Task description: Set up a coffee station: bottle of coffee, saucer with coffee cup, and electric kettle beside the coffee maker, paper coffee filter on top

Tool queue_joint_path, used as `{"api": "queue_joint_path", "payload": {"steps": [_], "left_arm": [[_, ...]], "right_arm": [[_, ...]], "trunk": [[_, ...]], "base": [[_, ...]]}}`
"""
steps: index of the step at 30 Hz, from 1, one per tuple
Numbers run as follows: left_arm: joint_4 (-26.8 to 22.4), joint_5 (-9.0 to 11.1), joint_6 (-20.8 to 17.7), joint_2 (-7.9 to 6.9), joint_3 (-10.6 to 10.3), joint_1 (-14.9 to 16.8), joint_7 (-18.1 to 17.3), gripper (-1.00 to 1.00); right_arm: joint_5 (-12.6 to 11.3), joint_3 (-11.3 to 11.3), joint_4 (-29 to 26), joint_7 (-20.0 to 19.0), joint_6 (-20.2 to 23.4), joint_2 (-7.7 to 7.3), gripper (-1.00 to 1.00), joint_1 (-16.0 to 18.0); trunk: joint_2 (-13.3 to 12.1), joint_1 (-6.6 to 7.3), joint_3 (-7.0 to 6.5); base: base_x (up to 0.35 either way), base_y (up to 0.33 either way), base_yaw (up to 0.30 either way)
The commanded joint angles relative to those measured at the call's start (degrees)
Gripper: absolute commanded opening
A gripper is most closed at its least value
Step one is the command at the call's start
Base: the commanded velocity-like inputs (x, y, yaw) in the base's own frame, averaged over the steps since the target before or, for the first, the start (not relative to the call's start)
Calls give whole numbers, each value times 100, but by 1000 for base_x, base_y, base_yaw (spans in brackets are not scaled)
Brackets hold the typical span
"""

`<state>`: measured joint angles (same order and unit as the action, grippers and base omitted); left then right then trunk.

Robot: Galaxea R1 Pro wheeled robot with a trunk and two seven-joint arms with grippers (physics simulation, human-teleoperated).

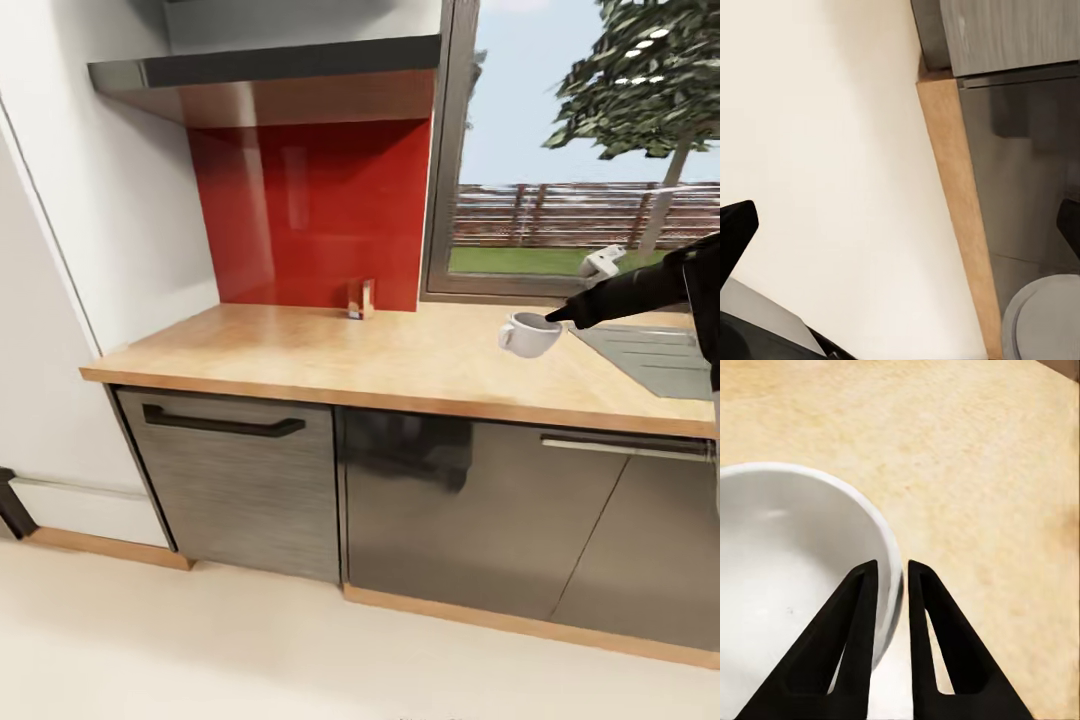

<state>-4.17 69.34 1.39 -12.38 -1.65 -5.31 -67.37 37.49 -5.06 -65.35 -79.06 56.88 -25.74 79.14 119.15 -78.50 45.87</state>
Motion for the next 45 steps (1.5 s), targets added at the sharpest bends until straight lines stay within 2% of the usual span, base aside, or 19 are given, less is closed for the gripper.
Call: {"api": "queue_joint_path", "payload": {"steps": [1, 16, 45], "left_arm": [[-14, 18, 15, -2, -19, -5, -4, 100], [-14, 18, 17, 0, -20, -5, -4, 100], [-14, 18, 16, -2, -19, -5, 1, 100]], "right_arm": [[56, -6, -4, -65, 52, -1, -100, 4], [56, 10, -2, -65, 52, -8, -100, -62], [52, 14, 5, -65, 52, -27, -100, -81]], "trunk": [[2, 0, 5], [2, 0, -10], [2, 0, -94]], "base": [[0, -194, -254], [0, -261, -140], [0, -37, -266]]}}
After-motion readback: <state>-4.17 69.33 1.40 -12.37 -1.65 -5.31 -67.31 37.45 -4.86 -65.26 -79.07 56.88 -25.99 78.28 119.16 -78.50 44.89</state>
